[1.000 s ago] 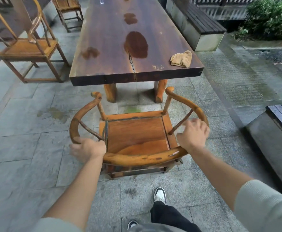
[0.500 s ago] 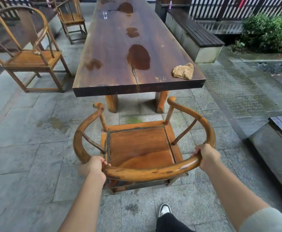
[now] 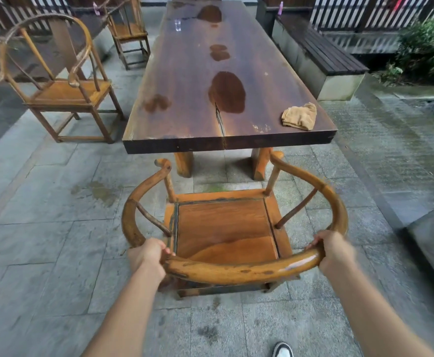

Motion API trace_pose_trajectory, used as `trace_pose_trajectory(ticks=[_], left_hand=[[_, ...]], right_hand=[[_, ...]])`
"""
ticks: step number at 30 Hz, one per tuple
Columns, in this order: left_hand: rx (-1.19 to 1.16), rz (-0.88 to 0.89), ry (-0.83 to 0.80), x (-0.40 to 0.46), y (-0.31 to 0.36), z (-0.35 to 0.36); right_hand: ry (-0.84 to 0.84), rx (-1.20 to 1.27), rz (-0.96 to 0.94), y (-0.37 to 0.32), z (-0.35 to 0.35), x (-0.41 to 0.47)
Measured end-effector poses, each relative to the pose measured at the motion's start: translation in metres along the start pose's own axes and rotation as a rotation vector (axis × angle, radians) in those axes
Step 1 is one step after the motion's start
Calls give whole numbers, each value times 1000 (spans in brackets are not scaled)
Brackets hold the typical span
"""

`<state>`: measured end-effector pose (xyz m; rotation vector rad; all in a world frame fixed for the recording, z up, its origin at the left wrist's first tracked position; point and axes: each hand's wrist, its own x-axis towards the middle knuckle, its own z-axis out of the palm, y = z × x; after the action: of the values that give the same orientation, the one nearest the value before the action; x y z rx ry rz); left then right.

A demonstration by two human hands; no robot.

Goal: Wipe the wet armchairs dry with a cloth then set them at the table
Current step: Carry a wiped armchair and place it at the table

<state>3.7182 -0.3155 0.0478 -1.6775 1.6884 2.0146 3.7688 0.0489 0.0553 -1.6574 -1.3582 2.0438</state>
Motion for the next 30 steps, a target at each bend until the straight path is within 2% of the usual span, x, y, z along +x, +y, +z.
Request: trace_pose_trajectory(ticks=[4, 8, 15, 21, 23, 24, 26, 28, 30], left_hand=[[36, 14, -58, 36, 33, 0], [45, 55, -32, 40, 36, 12], [-11, 16, -25, 14, 11, 42], [40, 15, -52, 20, 12, 40], [91, -2, -65, 22, 12, 35], [152, 4, -76, 24, 15, 32], [469, 75, -59, 28, 22, 27], [933, 288, -15, 27, 25, 17], [1138, 580, -43, 18, 25, 1]], right_hand=[[-18, 134, -11, 26, 26, -8], [-34, 124, 1, 15, 38, -3], [-21, -62, 26, -29, 33, 31], [-51, -131, -7, -25, 32, 51], [26, -342, -49, -23, 28, 49], [100, -561, -146, -23, 28, 46], [175, -1087, -552, -24, 34, 38], [-10, -1404, -940, -26, 52, 15], [-277, -1498, -1086, -16, 80, -18]])
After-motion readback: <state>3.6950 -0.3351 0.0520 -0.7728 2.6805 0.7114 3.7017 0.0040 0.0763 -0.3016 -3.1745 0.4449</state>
